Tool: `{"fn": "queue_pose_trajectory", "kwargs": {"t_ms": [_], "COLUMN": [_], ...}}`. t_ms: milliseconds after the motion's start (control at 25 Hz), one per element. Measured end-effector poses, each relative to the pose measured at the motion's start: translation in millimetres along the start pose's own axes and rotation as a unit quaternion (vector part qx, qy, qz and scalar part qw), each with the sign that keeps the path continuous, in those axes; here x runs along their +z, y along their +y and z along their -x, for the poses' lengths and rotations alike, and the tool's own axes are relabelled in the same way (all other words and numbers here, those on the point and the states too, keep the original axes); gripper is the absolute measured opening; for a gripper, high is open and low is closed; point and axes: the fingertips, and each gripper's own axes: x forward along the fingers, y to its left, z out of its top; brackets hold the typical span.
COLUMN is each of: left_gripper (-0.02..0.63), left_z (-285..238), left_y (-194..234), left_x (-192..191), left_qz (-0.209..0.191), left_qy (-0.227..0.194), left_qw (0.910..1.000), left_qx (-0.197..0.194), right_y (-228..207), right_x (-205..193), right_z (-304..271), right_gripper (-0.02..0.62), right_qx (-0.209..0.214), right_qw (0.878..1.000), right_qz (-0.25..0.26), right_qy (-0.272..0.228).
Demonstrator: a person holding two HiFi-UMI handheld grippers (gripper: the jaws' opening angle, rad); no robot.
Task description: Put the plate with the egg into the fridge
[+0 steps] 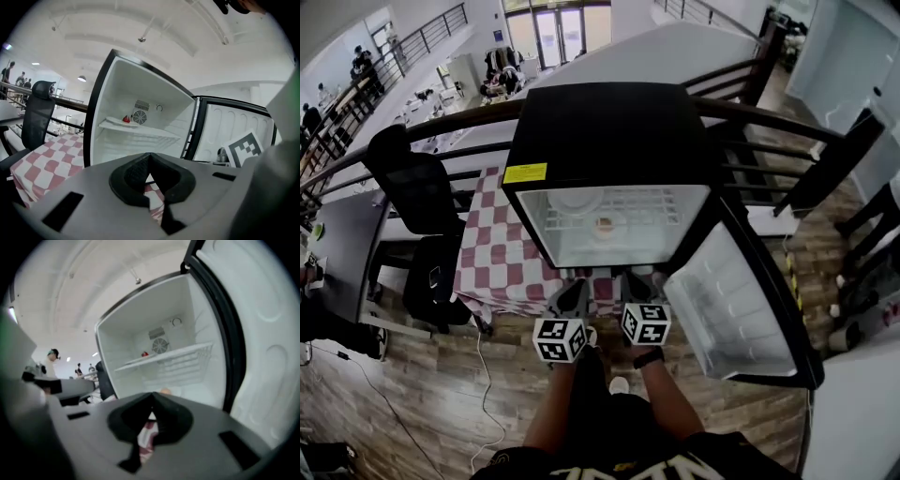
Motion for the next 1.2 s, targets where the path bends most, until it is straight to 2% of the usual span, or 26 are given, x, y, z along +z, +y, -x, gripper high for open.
{"fn": "queue_pose_trajectory", "kwargs": {"t_ms": [240, 440, 720, 880, 1080, 1200], "left_gripper": [0.021, 0.021, 0.021, 0.021, 0.021, 0.021], "left_z": [40, 64, 85, 95, 106, 110], "left_y": [-39, -70, -98, -102, -107, -112], "left_x": [21, 28, 50, 56, 63, 67], "left_qz": [-0.025, -0.035, -0.049, -0.020, -0.025, -0.021], "left_qy": [-0.032, -0.047, -0.066, -0.054, -0.052, -0.050], "left_qw": [0.9991, 0.9982, 0.9965, 0.9982, 0.9983, 0.9984], "left_qx": [-0.006, -0.009, -0.014, -0.015, -0.009, -0.015], "right_y": [37, 61, 78, 82, 83, 83], "right_x": [22, 51, 80, 86, 86, 98], "right_z": [67, 108, 155, 168, 179, 189], "right_gripper": [0.020, 0.020, 0.020, 0.020, 0.020, 0.020], "right_qx": [0.029, 0.056, 0.057, 0.060, 0.061, 0.069], "right_qw": [0.997, 0.992, 0.982, 0.982, 0.986, 0.987], "right_qz": [0.063, 0.074, 0.133, 0.133, 0.123, 0.100], "right_qy": [-0.040, -0.081, -0.123, -0.117, -0.093, -0.109]}}
